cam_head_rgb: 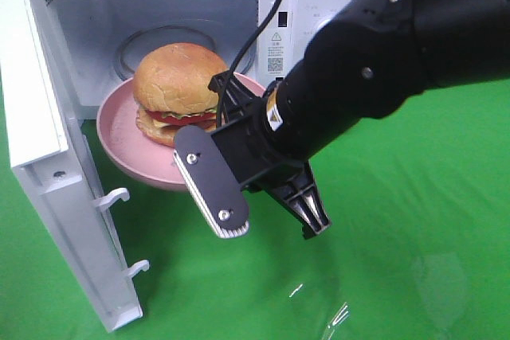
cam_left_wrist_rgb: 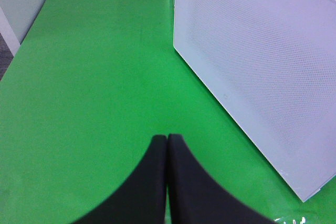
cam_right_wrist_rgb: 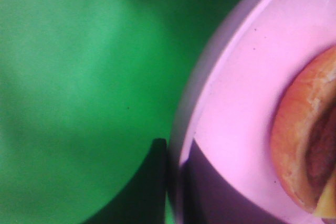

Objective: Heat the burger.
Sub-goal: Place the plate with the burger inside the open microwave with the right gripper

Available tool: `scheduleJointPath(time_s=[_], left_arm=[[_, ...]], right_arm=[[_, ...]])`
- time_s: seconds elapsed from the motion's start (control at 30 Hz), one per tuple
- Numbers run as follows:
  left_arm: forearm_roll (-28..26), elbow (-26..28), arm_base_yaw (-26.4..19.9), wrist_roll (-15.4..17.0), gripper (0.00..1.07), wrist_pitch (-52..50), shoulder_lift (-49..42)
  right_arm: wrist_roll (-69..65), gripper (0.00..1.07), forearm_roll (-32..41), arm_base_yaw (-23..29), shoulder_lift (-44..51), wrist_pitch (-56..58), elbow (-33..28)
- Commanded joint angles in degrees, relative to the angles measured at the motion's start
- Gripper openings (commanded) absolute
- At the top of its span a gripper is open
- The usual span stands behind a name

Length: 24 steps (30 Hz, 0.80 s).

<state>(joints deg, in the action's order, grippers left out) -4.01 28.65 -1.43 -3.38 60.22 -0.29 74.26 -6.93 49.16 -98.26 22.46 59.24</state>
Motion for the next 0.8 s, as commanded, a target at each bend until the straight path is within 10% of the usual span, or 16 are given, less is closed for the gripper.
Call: scheduleJointPath(time_s=[0.03,0.23,0.8], left_arm=[[-0.17,-0.11,0.23,-0.11,0.00,-0.74,-1.26],[-0.17,-0.11,0.23,-0.11,0.00,-0.74,-1.26],[-0.17,-0.11,0.23,-0.11,0.00,-0.74,-1.26]], right_arm=[[9.51,0.00,6.93,-1.72,-0.92,-1.03,3.84],[20.51,0.00,19.02,-6.70,-5.79,5.04,12.61],[3.38,0.00,7.68,-7.79,-23.84,8.42,35.58]])
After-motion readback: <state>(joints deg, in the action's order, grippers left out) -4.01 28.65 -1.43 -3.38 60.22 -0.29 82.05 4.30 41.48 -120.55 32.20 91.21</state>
